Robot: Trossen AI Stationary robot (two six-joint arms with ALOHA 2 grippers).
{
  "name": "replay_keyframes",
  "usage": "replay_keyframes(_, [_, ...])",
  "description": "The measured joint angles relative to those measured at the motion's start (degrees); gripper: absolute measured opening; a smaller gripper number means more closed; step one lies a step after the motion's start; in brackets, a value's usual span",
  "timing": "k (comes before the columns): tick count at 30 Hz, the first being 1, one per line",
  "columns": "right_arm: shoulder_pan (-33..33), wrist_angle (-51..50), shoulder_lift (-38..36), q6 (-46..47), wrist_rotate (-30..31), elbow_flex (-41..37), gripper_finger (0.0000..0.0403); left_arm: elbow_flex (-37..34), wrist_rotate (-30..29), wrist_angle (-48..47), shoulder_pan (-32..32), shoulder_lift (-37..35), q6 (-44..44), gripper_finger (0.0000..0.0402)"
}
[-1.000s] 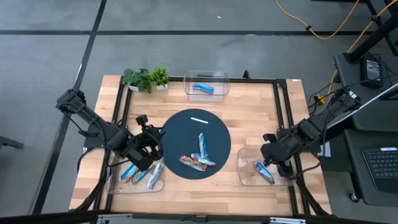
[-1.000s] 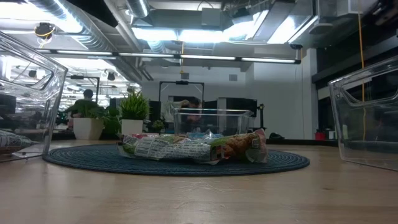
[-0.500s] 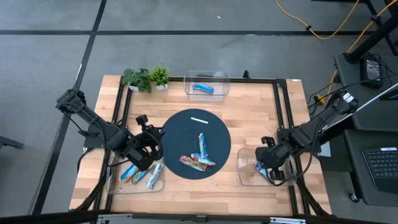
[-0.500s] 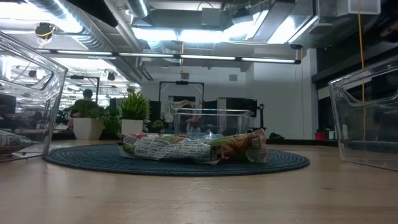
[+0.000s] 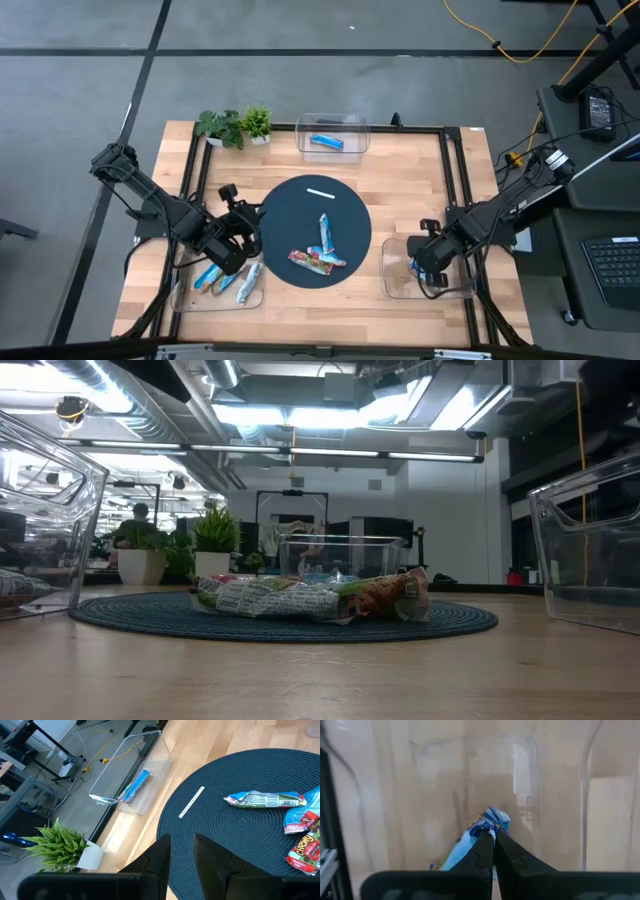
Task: Pick and place Granola Bars by type
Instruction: Put the blue granola bar into the bottom right transparent bin
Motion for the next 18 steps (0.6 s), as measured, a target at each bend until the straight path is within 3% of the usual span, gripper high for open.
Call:
replay_keyframes(9, [0.0, 0.4, 0.0, 7.0, 0.2, -4.4, 0.0007, 0.0, 0.0, 0.0, 0.0, 0.0, 0.0, 0.0077])
replay_keyframes(18, [0.0, 7.2, 0.0, 7.6, 0.0, -10.1, 0.0007, 0.0, -0.5, 0.0, 0.0, 0.0, 0.1, 0.0077])
